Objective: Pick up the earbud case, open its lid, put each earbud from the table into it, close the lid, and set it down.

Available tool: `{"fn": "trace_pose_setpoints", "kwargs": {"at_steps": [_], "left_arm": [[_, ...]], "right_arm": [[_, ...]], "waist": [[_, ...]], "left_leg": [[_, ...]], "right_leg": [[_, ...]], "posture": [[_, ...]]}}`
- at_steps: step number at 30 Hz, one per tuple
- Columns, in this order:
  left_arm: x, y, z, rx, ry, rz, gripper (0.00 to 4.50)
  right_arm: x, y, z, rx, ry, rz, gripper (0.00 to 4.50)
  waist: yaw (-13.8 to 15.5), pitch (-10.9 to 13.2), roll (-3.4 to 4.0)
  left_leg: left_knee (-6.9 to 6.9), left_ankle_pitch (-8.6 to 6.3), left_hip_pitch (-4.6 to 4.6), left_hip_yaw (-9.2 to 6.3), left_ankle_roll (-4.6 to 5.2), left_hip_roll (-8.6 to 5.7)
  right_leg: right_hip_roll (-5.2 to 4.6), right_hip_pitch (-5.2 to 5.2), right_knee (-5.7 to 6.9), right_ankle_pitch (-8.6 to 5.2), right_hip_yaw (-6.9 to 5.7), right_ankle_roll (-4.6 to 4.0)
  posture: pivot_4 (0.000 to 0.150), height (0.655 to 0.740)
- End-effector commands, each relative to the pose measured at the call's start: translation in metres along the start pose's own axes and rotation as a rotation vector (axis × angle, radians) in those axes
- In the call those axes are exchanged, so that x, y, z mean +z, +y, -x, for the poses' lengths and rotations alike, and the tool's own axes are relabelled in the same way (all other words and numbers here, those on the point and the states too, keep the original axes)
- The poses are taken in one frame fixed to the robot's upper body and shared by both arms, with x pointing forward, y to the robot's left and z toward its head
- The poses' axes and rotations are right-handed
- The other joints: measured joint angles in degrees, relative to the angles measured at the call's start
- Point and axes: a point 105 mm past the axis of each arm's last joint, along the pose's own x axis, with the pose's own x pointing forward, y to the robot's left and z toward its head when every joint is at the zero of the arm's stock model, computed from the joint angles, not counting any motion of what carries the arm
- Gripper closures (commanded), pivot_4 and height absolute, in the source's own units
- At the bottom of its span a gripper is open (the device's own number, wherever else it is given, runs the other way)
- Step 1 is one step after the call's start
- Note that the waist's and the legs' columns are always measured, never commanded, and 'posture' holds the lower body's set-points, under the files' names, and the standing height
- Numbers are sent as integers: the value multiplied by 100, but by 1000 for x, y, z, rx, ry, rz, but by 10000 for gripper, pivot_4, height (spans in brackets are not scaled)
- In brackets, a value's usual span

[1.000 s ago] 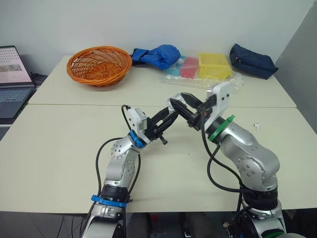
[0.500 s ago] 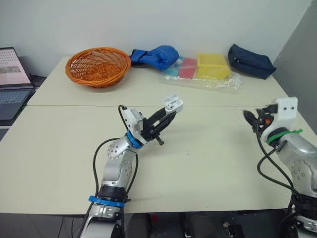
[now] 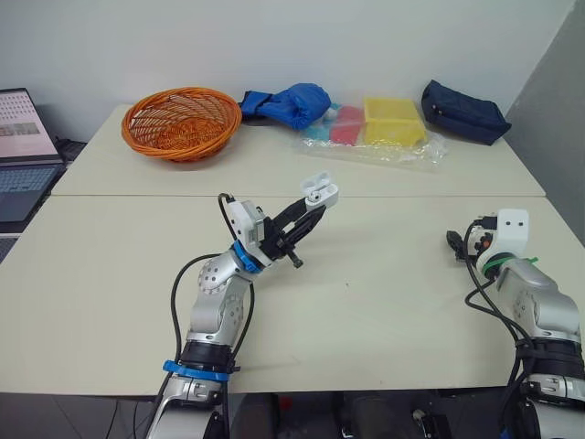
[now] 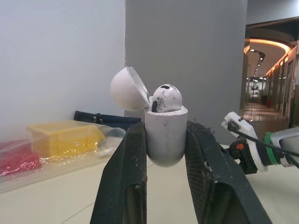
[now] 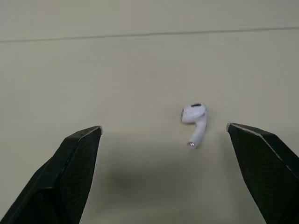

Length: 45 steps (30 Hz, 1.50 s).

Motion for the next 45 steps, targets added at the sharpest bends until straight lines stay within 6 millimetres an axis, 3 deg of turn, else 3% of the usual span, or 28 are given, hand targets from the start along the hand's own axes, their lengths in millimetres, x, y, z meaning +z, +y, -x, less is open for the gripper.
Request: {"fn": "trace_pose_setpoints", "kwargs": {"at_steps": [1, 10, 15, 18, 20, 27, 28, 32, 35, 37, 40, 43, 45], "left_arm": [[11, -2, -2, -14, -33, -29, 37408], [12, -2, -5, -22, -30, -35, 37408], [14, -2, -5, -26, -30, -36, 37408], [14, -2, -5, -26, -29, -36, 37408], [14, -2, -5, -26, -30, -37, 37408], [13, -2, -5, -28, -33, -36, 37408], [13, -2, -6, -28, -33, -36, 37408], [12, -3, -5, -27, -34, -33, 37408], [11, -4, -5, -25, -35, -28, 37408], [9, -6, -4, -23, -35, -22, 37408], [8, -8, -1, -25, -34, -14, 37408], [6, -10, 1, -34, -29, -8, 37408], [6, -10, 2, -33, -27, -7, 37408]], "right_arm": [[19, -6, -4, -12, -71, -17, 188], [21, -12, -27, -30, -54, -74, 188], [6, -27, -32, -96, 3, -144, 188], [-1, -31, -31, -110, 33, -142, 6133], [-5, -28, -30, -97, 42, -143, 12581], [-6, -27, -25, -80, 33, -109, 39064], [-5, -26, -24, -76, 32, -103, 40925], [0, -18, -19, -14, 10, -58, 40830], [22, -3, 5, 155, -35, 101, 40830], [37, 26, 31, 394, -55, 153, 40830], [29, 58, 84, 733, 39, 378, 40830], [5, 51, 123, 918, 211, 609, 40830], [-8, 28, 137, 972, 313, 829, 40830]], "waist": [[-9, 0, 0], [-4, 0, 1], [-4, -1, 1], [6, -1, 1], [3, -1, 1], [-1, -2, 1], [-2, -2, 1], [-2, -2, 2], [2, -2, 8], [10, 1, 19], [10, 2, 28], [13, 1, 23], [14, 4, 19]], "left_leg": [[0, 0, 1, 2, 0, 0], [0, 0, 9, 4, 1, 1], [0, 0, 5, 8, 0, -1], [2, 0, 7, 4, 1, -1], [2, 0, 8, 4, 1, 0], [-2, 0, 9, 3, 0, 4], [-1, 0, 11, 3, 0, 4], [0, 0, 12, 3, 1, 3], [-2, 0, 10, 4, 0, 3], [-5, 0, 6, 4, 0, 3], [-3, 0, -1, 0, 0, 2], [-2, -1, 7, -11, 0, 3], [5, -1, 21, -13, 0, 0]], "right_leg": [[0, 0, 0, 0, 2, 0], [2, 3, 6, 1, 3, -3], [-2, 5, -5, 3, 7, -1], [-2, 7, -2, 3, 3, -1], [-2, 8, -1, 3, 2, -1], [2, 7, -1, 3, 3, -2], [3, 7, 0, 3, 3, -2], [3, 7, 3, 3, 3, -2], [2, 5, 2, 2, 4, -2], [2, 2, -3, 1, 3, -2], [0, 1, -7, 0, 1, 0], [1, 13, -15, 0, -13, 1], [-1, 29, -17, -1, -17, -1]], "posture": [[1500, 7400], [1500, 7400], [1500, 7400], [1500, 7400], [1500, 7400], [1500, 7400], [1500, 7400], [1500, 7400], [1500, 7400], [1500, 7400], [1500, 7400], [1500, 7400], [1500, 7400]]}}
